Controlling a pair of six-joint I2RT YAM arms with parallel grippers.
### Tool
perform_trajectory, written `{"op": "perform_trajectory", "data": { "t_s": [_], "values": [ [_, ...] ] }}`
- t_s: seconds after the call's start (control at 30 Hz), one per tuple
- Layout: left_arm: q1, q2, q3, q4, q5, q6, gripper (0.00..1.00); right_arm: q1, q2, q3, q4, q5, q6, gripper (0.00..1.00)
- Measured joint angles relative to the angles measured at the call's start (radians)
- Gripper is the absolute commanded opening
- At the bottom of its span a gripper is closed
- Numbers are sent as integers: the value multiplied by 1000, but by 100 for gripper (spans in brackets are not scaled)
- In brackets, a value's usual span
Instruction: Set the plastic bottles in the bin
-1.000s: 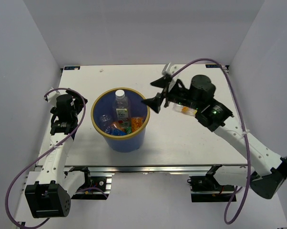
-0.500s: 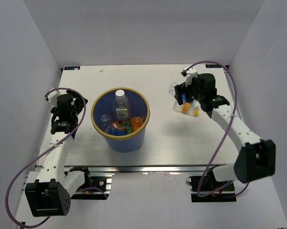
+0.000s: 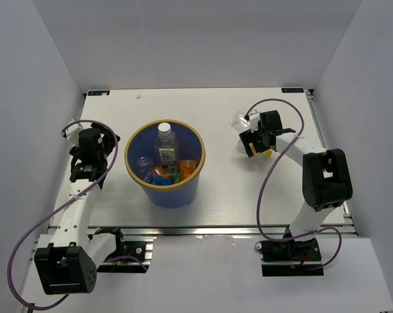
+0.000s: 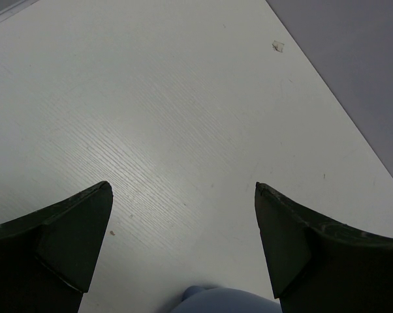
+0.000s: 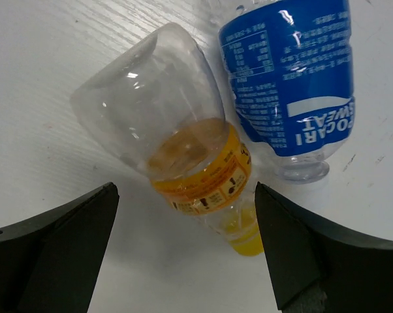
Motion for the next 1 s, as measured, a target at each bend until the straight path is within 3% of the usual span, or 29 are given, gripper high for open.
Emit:
{"op": "perform_trajectory", "data": {
  "t_s": [0.2,0.3,0.33,0.43,0.7,0.83,1.0],
  "values": [
    [0,0,0,-2,-2,0,98,0,66,2,17,17,22,74],
    [0,0,0,-5,-2,0,98,0,69,-2,23,-27,33,47],
    [0,0,1,-7,-2,0,98,0,66,-4,27,-44,42,34],
    [0,0,1,-13,-3,0,98,3,38,-19,27,-92,63,21],
    [0,-8,5,-19,3,-8,98,61,-310,-5,1,-218,109,22],
    [0,-27,5,-18,17,-12,98,114,-470,74,23,-328,140,29],
    [0,-47,5,-19,27,-19,98,344,-539,159,33,-443,130,36]
  ]
}}
